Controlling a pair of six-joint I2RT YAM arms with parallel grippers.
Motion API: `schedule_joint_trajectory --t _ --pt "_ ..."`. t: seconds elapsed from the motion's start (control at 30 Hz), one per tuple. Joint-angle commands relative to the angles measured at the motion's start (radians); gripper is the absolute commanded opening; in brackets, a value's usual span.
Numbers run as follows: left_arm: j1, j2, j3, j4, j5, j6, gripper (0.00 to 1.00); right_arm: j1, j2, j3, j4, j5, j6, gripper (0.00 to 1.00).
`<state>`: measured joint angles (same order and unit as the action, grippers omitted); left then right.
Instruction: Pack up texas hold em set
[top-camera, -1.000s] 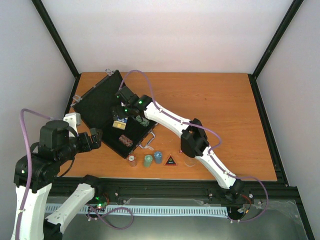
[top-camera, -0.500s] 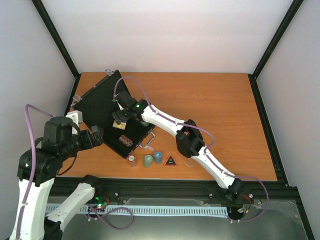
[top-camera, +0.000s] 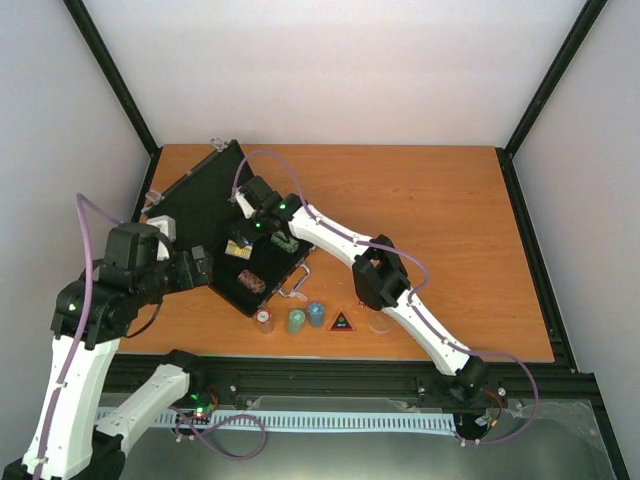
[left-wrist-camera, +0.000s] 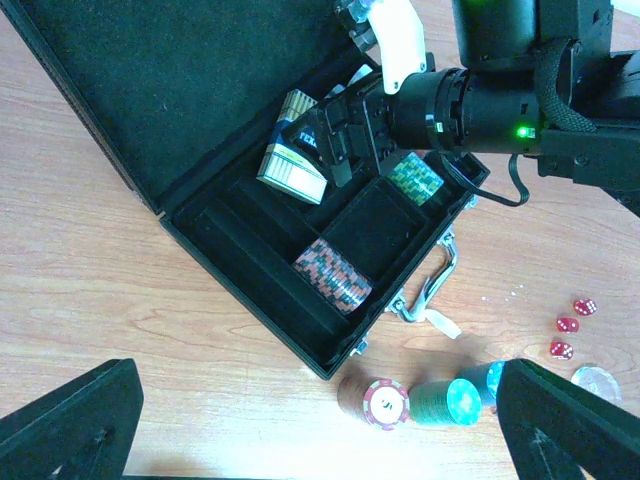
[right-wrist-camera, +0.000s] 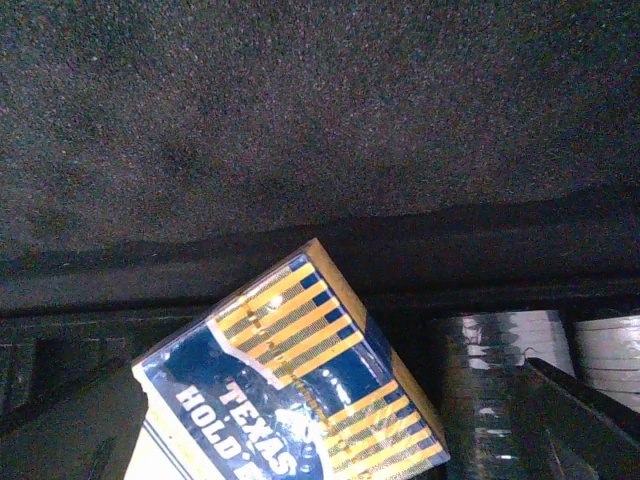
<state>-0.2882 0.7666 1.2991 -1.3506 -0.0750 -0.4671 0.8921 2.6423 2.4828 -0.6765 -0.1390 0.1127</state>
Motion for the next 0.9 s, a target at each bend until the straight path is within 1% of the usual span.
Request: schedule_joint_trajectory --t 0.0,0.13,0.23,0.33,0.43,0.53,0.6,0.73,0.8,0.87 --pt "-0.005 0.01 -0.013 0.052 0.009 0.023 1.0 -0.001 -0.017 -0.004 -0.05 -0.089 -0.014 1.0" --pt "-0.005 0.009 -0.02 0.07 0.013 0.024 1.0 -0.001 -0.073 -0.074 -0.047 -0.166 -0.001 1.0" --pt "-0.005 0.002 -0.026 0.074 0.013 0.024 1.0 -0.001 -0.08 -0.08 -0.08 -0.21 -0.003 1.0" --pt "-0.005 -0.008 -0.031 0.074 0.016 0.018 1.0 -0.002 -0.092 -0.092 -0.112 -0.218 -0.003 1.0" --pt "-0.005 -0.021 -0.034 0.071 0.015 0.013 1.0 -0.001 -0.131 -0.144 -0.085 -0.188 0.006 1.0" --pt "-0.005 -0.03 -0.032 0.061 0.017 0.01 1.0 -0.001 -0.159 -0.146 -0.08 -0.137 0.022 1.0" --pt "-0.005 -0.037 -0.032 0.053 0.017 0.005 1.0 0.001 -0.182 -0.147 -0.079 -0.074 0.037 1.0" --pt "-0.005 -0.057 -0.032 0.041 0.014 -0.009 1.0 0.002 -0.198 -0.126 -0.069 -0.016 0.055 1.0" --pt "-0.005 -0.065 -0.031 0.033 0.012 -0.014 1.0 0.002 -0.182 -0.094 -0.074 -0.002 0.063 1.0" --pt "-0.005 -0.07 -0.031 0.027 0.011 -0.019 1.0 0.002 -0.167 -0.058 -0.097 0.045 0.087 1.0"
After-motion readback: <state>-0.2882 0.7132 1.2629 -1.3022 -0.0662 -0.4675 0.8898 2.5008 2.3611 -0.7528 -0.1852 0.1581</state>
